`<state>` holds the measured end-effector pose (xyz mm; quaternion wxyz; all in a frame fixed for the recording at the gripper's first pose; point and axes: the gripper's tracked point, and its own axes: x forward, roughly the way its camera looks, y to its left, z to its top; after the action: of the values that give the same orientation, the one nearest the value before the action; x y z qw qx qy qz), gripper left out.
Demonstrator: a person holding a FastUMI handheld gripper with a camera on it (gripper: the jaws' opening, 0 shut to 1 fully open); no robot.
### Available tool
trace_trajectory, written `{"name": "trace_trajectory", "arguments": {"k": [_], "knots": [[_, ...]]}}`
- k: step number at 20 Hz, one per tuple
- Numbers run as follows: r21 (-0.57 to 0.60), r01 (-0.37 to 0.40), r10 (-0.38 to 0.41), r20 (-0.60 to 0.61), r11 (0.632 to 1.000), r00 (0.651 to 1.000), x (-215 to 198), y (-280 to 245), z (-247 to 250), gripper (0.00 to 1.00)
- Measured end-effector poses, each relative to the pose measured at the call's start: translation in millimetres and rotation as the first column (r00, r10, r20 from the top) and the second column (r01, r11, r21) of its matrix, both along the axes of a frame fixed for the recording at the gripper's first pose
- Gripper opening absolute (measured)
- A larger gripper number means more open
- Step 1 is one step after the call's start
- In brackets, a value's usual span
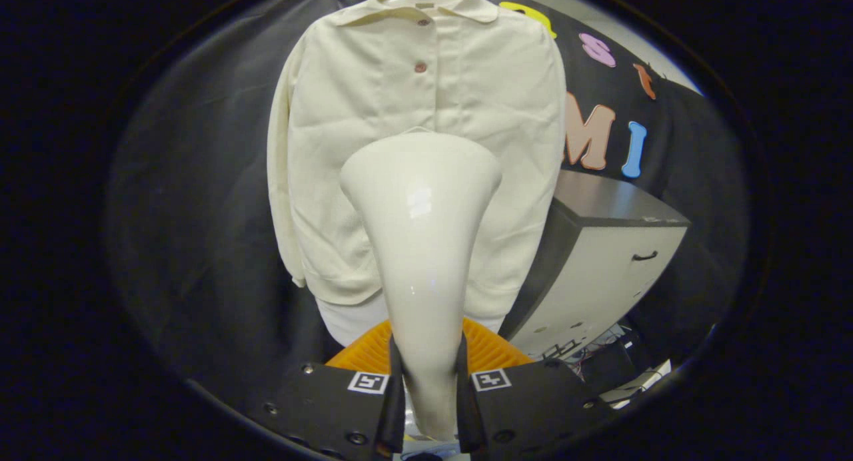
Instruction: Iron the clothes twice with a garment steamer, once on the left side and once on the right side.
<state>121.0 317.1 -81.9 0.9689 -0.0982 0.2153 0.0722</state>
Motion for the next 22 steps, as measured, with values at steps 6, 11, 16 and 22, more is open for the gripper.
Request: {"name": "trace_trajectory", "arguments": {"k": [6, 11, 16, 22], "knots": [[0.051, 0.012, -0.018, 0.122, 0.999, 0.992, 16, -23, 88, 0.31], [0.082, 0.009, -0.024, 0.183, 0.997, 0.983, 50, -33, 153, 0.31], [0.079, -0.002, -0.015, 0.212, 0.997, 0.977, 95, -34, 187, 0.31], [0.069, 0.017, -0.031, 0.204, 0.997, 0.978, 129, -45, 216, 0.32]]}}
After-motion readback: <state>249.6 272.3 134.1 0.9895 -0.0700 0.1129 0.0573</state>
